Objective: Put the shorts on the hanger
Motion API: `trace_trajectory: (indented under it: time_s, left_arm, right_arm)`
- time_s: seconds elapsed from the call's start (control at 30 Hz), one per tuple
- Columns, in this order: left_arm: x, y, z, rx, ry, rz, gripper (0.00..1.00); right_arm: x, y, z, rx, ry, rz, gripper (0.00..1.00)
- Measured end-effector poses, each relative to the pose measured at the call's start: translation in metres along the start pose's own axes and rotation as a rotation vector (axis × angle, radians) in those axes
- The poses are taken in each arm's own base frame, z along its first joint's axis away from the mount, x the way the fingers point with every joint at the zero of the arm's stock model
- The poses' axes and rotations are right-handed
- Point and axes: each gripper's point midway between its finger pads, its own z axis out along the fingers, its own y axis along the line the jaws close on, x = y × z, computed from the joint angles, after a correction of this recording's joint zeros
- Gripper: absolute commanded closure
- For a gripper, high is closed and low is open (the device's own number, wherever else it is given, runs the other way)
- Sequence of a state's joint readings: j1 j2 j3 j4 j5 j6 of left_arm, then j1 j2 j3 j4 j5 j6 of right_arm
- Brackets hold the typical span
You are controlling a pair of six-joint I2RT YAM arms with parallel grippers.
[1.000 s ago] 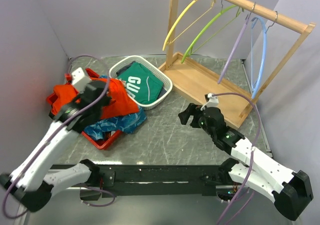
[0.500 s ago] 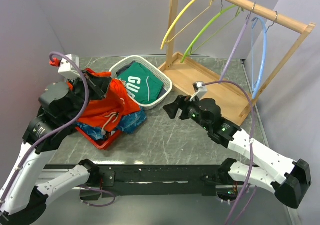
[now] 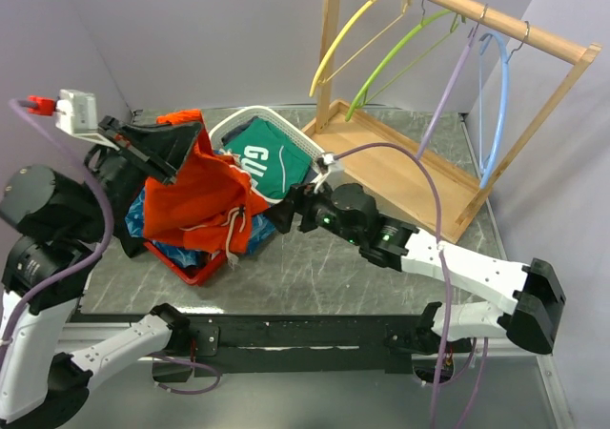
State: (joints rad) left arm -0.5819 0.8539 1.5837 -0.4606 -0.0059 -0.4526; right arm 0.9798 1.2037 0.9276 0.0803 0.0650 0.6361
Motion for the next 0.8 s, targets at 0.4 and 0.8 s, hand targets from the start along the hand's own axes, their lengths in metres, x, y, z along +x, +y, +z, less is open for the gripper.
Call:
trace_trajectory:
  time_s: [0.4, 0.8]
  left_arm:
    - [-0.009, -0.018, 0.008, 0.084, -0.008, 0.009, 0.99]
    - [-0.005, -0.019, 0.011, 0.094, 0.006, 0.008, 0.99]
  right_arm:
    - [0.013, 0.037, 0.008, -0.081, 0.019, 0.075, 0.12]
    - [0.012, 0.018, -0.024, -0.052, -0.075, 0.12, 0.14]
